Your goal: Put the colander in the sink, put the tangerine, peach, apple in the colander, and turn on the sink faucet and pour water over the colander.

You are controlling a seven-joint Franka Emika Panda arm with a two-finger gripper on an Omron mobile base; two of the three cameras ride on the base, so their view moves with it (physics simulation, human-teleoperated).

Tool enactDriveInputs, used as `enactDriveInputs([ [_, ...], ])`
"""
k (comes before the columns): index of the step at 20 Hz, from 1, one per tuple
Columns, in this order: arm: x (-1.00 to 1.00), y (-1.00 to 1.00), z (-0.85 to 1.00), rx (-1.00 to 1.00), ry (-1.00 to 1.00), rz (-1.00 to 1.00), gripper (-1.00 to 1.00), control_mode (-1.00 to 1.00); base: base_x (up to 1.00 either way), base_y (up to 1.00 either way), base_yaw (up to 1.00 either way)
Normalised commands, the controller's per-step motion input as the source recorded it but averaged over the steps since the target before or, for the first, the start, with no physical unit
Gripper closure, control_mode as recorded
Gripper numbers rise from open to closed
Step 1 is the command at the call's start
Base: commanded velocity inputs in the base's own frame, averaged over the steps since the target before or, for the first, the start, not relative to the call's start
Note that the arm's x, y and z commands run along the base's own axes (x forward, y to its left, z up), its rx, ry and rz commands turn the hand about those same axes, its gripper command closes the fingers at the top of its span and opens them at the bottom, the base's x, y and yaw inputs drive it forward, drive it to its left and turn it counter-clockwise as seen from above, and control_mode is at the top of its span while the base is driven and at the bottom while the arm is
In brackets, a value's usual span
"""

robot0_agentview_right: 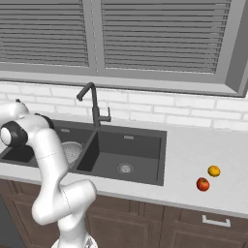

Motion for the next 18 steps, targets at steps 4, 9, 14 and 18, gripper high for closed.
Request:
enactDriveInputs([
  [4,0.06,0.10,-0.15,-0.05,0.00,0.00,-1.00,-1.00,0.00,0.00,0.00],
  [9,0.00,0.10,-0.14,-0.04,0.00,0.00,-1.00,-1.00,0.00,0.00,0.00],
  [14,0.03,0.05,-0.07,-0.03,0.00,0.00,-1.00,-1.00,0.00,0.00,0.00],
  [18,0.08,0.00,-0.01,-0.01,0.00,0.00,1.00,-1.00,0.00,0.00,0.00],
])
